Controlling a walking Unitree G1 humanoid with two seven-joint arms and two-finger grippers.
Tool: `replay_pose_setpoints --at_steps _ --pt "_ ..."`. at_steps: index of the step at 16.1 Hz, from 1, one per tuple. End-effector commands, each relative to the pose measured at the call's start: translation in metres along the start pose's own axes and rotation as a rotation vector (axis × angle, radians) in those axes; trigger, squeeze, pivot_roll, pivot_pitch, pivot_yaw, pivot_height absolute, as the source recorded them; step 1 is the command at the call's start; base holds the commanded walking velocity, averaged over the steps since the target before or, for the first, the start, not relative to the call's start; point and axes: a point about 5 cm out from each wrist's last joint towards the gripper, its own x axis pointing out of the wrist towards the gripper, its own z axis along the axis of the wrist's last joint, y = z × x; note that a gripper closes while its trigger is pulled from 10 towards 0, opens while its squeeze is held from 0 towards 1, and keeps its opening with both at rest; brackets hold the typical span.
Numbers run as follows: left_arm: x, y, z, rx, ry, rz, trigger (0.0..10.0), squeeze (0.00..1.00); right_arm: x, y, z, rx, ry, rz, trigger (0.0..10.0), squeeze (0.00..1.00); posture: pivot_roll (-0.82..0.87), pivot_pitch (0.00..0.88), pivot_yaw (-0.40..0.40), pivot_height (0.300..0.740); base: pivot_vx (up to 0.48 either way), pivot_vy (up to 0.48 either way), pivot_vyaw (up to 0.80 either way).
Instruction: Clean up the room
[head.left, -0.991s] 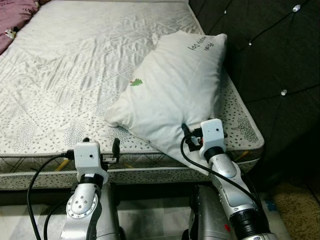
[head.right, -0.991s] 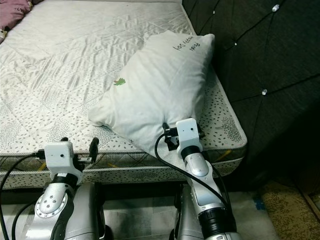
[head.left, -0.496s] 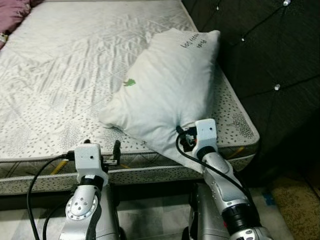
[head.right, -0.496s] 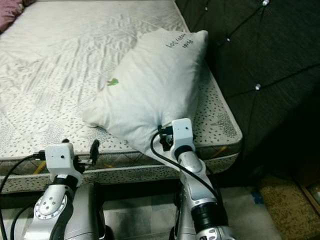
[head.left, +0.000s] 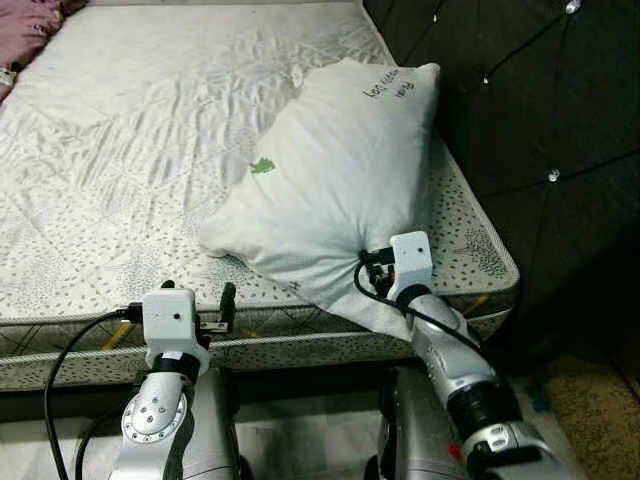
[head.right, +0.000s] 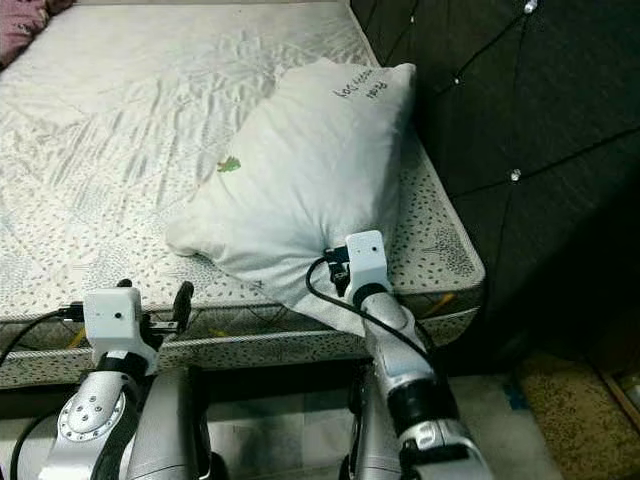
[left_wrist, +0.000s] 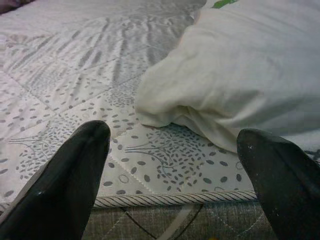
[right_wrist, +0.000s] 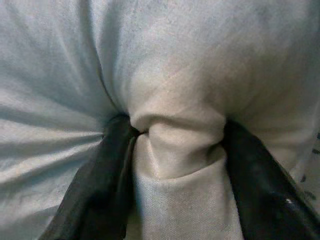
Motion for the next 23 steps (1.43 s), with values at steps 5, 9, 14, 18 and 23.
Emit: replay_pose_setpoints --at_steps 5,9,14,18,23 --pt "0.003 0.002 -0.001 0.019 0.008 0.003 10.0 0.0 0.0 0.02 -0.021 0.013 0.072 0.079 0.0 0.0 0.11 0.065 -0.01 0.512 0.0 0.0 0.0" --pt "0.008 0.005 0.002 0.02 -0.004 0.009 10.0 0.0 0.001 0.046 -0.027 -0.016 0.093 0.192 0.0 0.0 0.12 0.05 -0.004 0.512 0.0 0.0 0.0" --pt "0.01 0.001 0.0 0.035 -0.005 0.027 10.0 0.0 0.019 -0.027 0.019 -0.179 0.041 0.059 0.0 0.0 0.1 0.036 -0.01 0.512 0.0 0.0 0.0" --pt "0.012 -0.001 -0.002 0.031 -0.007 0.014 10.0 0.0 0.016 -0.102 0.088 -0.277 -0.068 -0.14 0.0 0.0 0.08 0.024 -0.013 0.512 0.0 0.0 0.0" --pt "0.016 0.005 -0.003 0.057 0.007 0.006 10.0 0.0 -0.014 -0.177 0.141 -0.306 -0.149 -0.43 0.0 0.0 0.09 0.015 0.003 0.512 0.0 0.0 0.0"
